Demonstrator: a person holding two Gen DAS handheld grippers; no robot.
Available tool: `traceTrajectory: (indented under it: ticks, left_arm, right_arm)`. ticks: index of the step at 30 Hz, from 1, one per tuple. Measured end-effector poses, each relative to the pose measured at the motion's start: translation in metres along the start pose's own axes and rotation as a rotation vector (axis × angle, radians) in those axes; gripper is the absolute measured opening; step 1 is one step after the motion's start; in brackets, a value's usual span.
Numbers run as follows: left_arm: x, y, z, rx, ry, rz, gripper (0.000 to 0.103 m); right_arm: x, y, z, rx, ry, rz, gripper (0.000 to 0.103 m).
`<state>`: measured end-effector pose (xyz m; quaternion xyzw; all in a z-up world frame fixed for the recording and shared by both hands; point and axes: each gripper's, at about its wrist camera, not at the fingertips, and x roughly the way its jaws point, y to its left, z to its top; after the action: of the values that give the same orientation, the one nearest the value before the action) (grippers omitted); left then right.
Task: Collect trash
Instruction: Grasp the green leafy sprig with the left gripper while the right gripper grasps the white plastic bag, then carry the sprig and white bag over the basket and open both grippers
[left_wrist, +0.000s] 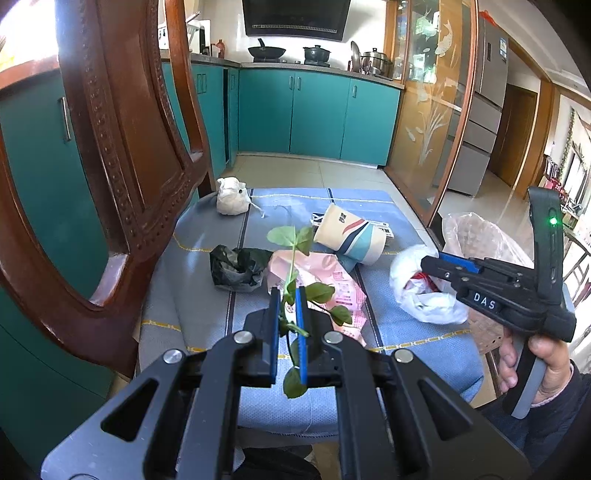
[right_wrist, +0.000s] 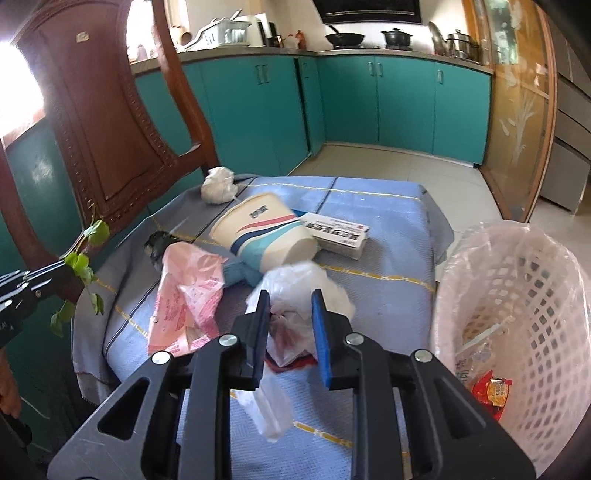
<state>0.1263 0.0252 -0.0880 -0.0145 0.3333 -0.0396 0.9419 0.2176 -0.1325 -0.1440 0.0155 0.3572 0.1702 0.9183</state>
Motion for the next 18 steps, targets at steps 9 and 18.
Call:
traceTrajectory:
  ticks: [9,18]
  left_arm:
    - [-0.0017,-0.0052,-0.0004,0.013,-0.006,-0.001,0.009]
    - [-0.0019,-0.0047,-0.0003,0.010,-0.007,0.001,0.009]
  right_arm:
    - [-0.0046,0.0024,0.0004,-0.006,-0.024,0.010,0.019]
    - [-0.0075,-0.0001,0.0006,0.006,-0.037,0.006,0.018]
